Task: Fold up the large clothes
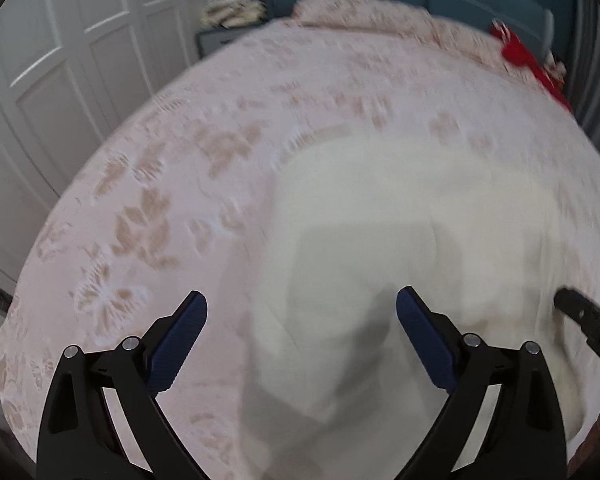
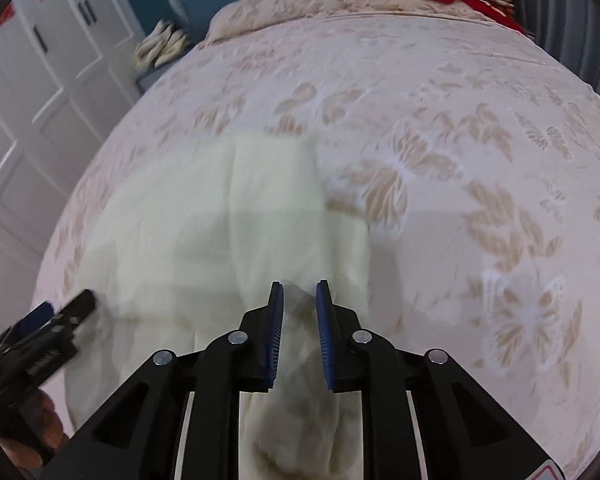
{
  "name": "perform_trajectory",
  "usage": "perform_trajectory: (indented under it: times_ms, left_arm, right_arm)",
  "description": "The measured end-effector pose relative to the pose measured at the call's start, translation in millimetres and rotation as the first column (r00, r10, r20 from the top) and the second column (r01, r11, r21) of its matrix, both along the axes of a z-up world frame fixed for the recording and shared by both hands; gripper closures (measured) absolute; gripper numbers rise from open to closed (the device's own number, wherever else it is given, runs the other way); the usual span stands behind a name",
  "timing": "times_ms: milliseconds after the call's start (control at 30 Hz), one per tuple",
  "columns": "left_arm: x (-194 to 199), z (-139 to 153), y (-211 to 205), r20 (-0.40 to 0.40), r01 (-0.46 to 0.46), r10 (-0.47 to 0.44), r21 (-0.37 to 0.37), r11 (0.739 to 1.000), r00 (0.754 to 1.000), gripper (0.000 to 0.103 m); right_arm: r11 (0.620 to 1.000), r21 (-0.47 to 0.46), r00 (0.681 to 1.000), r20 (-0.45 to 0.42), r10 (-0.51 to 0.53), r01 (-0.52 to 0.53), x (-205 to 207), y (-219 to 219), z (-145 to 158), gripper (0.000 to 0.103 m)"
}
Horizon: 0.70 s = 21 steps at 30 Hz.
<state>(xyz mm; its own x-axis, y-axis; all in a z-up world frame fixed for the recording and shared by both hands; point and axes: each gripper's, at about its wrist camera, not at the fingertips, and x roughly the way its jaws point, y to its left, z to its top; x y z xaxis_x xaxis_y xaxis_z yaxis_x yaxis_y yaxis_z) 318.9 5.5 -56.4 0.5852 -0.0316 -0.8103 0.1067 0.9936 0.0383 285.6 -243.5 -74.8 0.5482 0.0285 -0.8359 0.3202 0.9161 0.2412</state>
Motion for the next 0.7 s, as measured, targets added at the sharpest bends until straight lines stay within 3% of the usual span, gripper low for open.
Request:
perform_trajectory:
  times_ms: [167, 333, 433, 533, 700]
  left_arm:
    - [29, -22, -11, -0.081, 0.004, -0.002, 0.028, 1.000, 0.997, 0.008]
    - [25, -32, -15, -0.059, -0.005, 0.008, 0.058, 0.998, 0.998, 0.006]
    - [4, -14, -8, -0.035, 0.013, -0.011, 0.066, 0.998, 0.999, 0.008]
    - [-40, 2, 7, -0.041, 0.069, -0.069, 0.022, 0.997, 0.997, 0.008]
    - [-95, -22, 19, -0.119, 0.081, -0.077, 0.023, 0.996, 0.990, 0.007]
  right_arm:
    - [0.999, 0.046, 0.996, -0.091, -0.006, 0.010, 31, -12, -30, 0.089]
    - [1.000, 0.029, 0.994, -0.109, 0.010, -0.006, 30, -9, -41, 0.088]
    - [1.000, 0.012, 0.999, -0.043, 0.026, -0.026, 2, 2, -7, 0.080]
    - [0.996, -0.015, 0.996, -0.021, 0.090, -0.090, -47, 19, 13, 0.080]
    - [0.995, 0.009, 0.990, -0.097, 0.102, -0.101, -88, 28, -15, 0.080]
